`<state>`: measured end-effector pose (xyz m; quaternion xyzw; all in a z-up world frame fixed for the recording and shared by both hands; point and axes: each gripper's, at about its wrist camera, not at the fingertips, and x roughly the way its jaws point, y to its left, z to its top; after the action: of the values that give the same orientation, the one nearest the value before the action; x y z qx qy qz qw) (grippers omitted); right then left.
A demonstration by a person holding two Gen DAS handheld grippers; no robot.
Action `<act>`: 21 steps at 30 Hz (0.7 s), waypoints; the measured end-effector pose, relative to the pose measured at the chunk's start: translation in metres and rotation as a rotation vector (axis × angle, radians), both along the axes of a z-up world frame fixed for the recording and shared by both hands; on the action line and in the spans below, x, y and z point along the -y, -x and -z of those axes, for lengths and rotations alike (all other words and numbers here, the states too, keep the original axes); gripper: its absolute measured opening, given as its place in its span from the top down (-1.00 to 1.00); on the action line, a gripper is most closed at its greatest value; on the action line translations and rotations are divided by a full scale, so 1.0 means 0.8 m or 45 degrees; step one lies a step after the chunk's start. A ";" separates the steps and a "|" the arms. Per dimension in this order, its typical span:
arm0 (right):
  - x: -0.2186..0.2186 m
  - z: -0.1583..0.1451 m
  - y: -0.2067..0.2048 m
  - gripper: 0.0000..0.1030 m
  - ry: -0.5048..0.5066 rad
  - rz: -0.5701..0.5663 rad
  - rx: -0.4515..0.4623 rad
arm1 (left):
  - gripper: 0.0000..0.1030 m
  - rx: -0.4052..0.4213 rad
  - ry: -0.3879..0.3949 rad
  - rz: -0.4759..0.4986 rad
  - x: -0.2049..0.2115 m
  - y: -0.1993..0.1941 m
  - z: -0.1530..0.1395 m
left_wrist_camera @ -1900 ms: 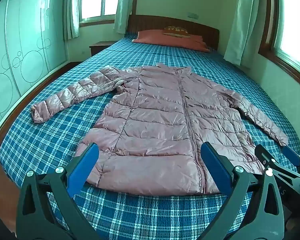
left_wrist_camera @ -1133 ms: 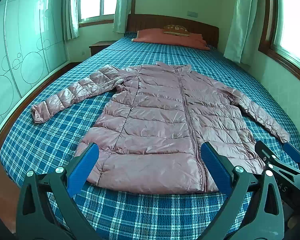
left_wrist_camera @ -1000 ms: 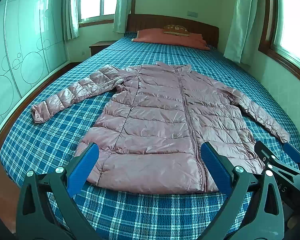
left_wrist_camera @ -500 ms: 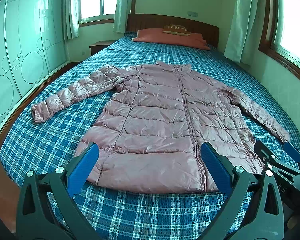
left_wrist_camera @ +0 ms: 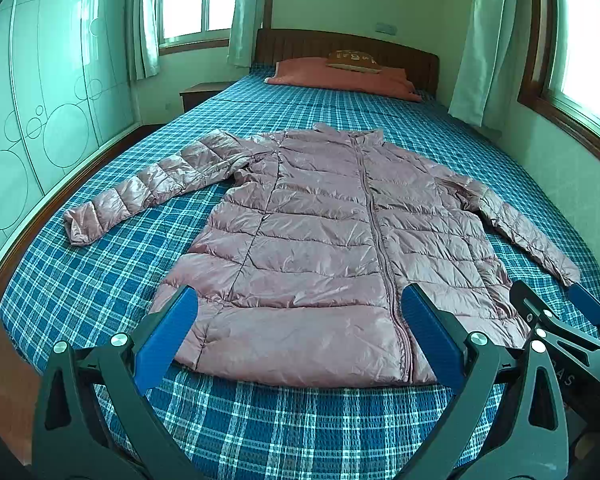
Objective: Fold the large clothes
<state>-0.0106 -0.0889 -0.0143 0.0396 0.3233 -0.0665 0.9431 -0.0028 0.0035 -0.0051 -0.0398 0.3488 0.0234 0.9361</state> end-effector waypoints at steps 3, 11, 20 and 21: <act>0.000 0.000 0.000 -0.90 -0.001 -0.002 -0.001 | -0.96 -0.002 0.001 0.001 0.000 0.000 0.000; -0.001 0.000 0.001 -0.90 -0.001 -0.001 -0.003 | -0.96 -0.001 0.000 0.001 0.000 0.000 0.000; -0.001 -0.001 0.001 -0.90 0.001 -0.002 0.000 | -0.96 0.008 -0.007 -0.003 0.000 0.001 -0.001; -0.001 0.000 0.001 -0.90 0.001 -0.001 0.000 | -0.96 0.011 -0.008 -0.003 -0.001 0.002 -0.001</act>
<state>-0.0113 -0.0883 -0.0140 0.0391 0.3233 -0.0663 0.9432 -0.0042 0.0040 -0.0043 -0.0375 0.3445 0.0255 0.9377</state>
